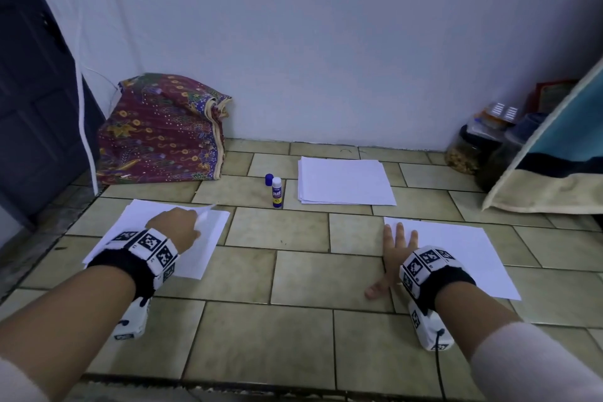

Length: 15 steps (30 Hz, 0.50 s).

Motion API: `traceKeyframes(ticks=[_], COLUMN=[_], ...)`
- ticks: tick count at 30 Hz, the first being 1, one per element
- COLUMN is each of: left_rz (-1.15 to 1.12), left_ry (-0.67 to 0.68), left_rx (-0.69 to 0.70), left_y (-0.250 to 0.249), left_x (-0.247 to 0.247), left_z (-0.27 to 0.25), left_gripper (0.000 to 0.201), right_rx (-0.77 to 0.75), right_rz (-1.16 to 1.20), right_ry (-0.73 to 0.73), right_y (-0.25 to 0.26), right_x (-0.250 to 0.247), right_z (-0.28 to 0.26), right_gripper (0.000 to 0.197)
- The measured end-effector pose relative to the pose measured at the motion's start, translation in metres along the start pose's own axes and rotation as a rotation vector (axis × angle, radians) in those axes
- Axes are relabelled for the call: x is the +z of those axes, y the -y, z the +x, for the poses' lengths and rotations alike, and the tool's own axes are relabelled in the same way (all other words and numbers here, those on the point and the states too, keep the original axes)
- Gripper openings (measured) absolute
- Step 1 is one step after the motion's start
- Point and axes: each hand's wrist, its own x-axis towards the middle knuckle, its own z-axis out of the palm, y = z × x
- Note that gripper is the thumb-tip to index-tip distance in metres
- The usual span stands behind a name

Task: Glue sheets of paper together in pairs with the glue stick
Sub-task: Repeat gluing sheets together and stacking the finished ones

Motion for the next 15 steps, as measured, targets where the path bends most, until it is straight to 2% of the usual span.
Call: traceKeyframes(ticks=[2, 5, 6, 9, 10, 13, 15], left_rz=[0.042, 0.082, 0.059, -0.072, -0.079, -0.050, -0.086], left_ry=[-0.085, -0.159, -0.155, -0.137, -0.131, -0.058, -0.005], left_rx=[0.023, 0.126, 0.152, 0.210, 0.240, 0.279, 0.269], left_y=[-0.011, -0.045, -0.061, -0.117, -0.135, -0.176, -0.186], left_x=[-0.017, -0.037, -0.040, -0.042, -0.037, -0.022, -0.014], left_z=[-0.005, -0.015, -0.019, -0.036, -0.039, -0.037, -0.034], left_gripper=[0.057, 0.073, 0.071, 0.032, 0.026, 0.025, 0.028], right_rx=[0.001, 0.005, 0.004, 0.002, 0.005, 0.014, 0.013], right_rz=[-0.003, -0.008, -0.007, 0.008, 0.010, -0.015, -0.025], right_ry=[-0.005, -0.002, 0.001, 0.006, 0.005, 0.000, 0.018], right_y=[0.000, 0.001, 0.001, 0.001, 0.000, 0.000, 0.001], right_x=[0.000, 0.000, 0.000, 0.000, 0.000, -0.001, -0.004], right_z=[0.000, 0.001, 0.001, 0.003, 0.003, 0.003, 0.003], right_gripper=[0.158, 0.158, 0.158, 0.159, 0.159, 0.159, 0.160])
